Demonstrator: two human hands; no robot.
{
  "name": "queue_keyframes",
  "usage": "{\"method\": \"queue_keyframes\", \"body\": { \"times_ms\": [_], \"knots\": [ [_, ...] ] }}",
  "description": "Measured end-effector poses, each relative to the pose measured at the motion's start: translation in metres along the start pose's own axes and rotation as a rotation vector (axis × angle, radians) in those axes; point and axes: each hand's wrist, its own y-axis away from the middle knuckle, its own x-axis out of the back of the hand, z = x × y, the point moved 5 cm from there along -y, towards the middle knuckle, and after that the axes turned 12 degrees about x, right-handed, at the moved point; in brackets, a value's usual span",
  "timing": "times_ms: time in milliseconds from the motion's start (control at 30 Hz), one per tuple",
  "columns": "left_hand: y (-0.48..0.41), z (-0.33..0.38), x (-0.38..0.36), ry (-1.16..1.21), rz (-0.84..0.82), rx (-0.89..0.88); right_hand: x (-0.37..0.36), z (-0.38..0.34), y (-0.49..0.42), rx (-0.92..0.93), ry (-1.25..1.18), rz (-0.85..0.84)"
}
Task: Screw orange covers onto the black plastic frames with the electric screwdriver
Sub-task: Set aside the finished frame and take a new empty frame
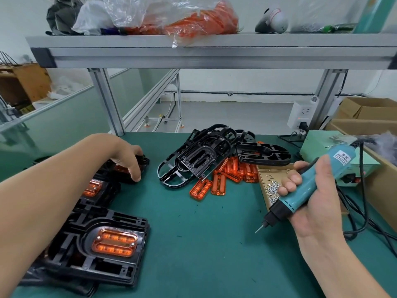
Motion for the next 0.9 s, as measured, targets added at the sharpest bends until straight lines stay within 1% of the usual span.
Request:
{"method": "queue_keyframes", "body": {
  "times_ms": [67, 233, 300, 333, 400, 467, 533, 600, 667, 800, 900],
  "knots": [
    [-0.001, -0.002, 0.001, -0.009, 0.025, 0.007, -0.001, 0.000, 0.000, -0.002, -0.004, -0.004],
    [-0.001, -0.004, -0.003, 0.004, -0.060, 0.016, 0.000, 0.001, -0.001, -0.005, -0.006, -0.006],
    [0.000, -0.001, 0.000, 0.031, -0.035, 0.011, 0.000, 0.001, -0.001, -0.004, -0.004, -0.003],
    [0.002, 0.001, 0.004, 0.045, 0.011, 0.008, 0.000, 0.001, -0.001, -0.004, -0.002, -0.001],
    [0.010, 0.012, 0.016, 0.056, 0.175, -0.024, 0.000, 0.001, -0.001, -0.008, -0.004, 0.003],
    [0.026, 0.033, 0.030, 0.099, 0.349, -0.107, 0.001, 0.000, -0.002, -0.008, -0.010, 0.006],
    [0.046, 0.061, 0.039, 0.157, 0.449, -0.198, 0.002, 0.000, -0.002, -0.006, -0.007, 0.005],
    [0.063, 0.093, 0.041, 0.198, 0.502, -0.259, 0.002, 0.001, -0.002, -0.003, -0.003, -0.001],
    [0.074, 0.123, 0.038, 0.235, 0.542, -0.280, 0.002, 0.002, -0.002, -0.001, -0.001, -0.011],
    [0.078, 0.160, 0.024, 0.282, 0.564, -0.242, 0.003, 0.003, -0.003, 0.000, -0.004, -0.017],
    [0.078, 0.166, 0.026, 0.250, 0.644, -0.206, 0.003, 0.003, -0.004, -0.004, -0.015, -0.020]
  ]
}}
